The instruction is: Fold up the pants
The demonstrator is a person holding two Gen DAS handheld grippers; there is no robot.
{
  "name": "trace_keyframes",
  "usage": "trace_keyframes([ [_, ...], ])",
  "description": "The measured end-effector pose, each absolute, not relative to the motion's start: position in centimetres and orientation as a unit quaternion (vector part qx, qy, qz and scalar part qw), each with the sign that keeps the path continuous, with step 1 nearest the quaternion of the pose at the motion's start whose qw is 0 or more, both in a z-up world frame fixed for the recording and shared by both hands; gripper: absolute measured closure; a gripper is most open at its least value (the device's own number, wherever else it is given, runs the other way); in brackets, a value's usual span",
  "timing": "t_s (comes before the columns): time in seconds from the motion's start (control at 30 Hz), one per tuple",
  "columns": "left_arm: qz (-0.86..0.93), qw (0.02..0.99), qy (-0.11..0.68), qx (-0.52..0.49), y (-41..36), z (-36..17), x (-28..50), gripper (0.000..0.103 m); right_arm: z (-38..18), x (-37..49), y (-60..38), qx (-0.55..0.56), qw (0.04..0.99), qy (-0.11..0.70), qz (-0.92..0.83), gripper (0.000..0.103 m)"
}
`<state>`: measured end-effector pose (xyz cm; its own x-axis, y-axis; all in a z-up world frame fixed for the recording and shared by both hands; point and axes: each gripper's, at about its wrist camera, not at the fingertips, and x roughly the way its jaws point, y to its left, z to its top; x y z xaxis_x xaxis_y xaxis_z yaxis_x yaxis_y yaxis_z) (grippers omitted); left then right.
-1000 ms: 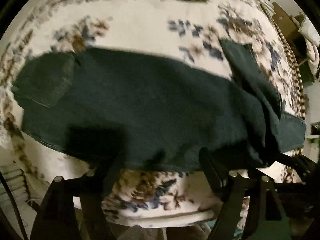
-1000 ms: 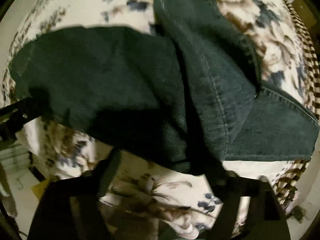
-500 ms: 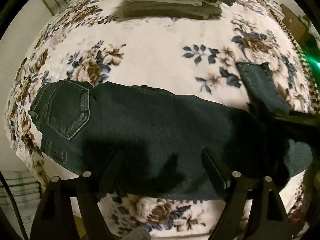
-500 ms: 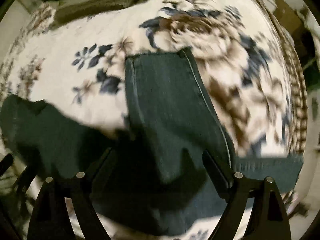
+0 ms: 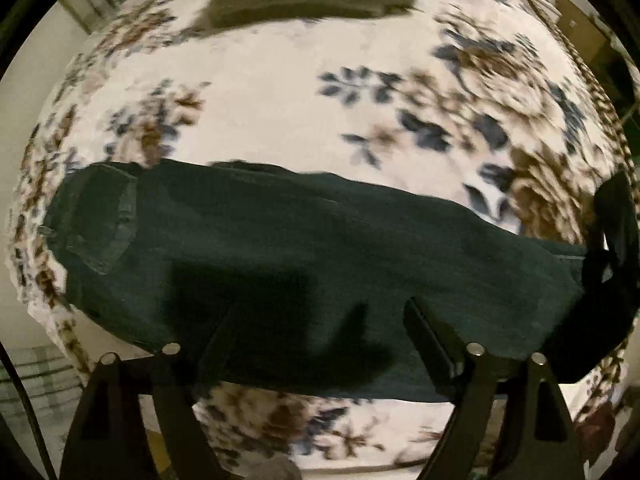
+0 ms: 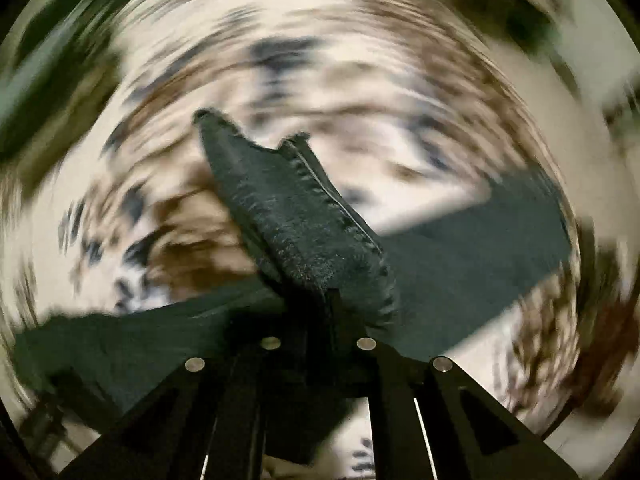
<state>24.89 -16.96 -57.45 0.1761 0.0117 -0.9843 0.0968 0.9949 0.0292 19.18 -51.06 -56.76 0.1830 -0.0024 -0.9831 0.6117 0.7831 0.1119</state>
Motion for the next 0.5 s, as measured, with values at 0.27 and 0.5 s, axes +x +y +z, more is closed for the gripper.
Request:
trace_keyframes([
  [0.27,-0.055,0.735,0.672,0.067,-21.7,-61.4,24.4,0.012,-60.1,16.3,-56.8,0.416,0.697,0.561,-0.161,0.051],
  [0.5,-0.061,0.732,0.673,0.085,-23.2,-61.8,23.9,0.012,-58.4,13.9,-57.9,0.365,0.723,0.543,-0.220,0.082],
])
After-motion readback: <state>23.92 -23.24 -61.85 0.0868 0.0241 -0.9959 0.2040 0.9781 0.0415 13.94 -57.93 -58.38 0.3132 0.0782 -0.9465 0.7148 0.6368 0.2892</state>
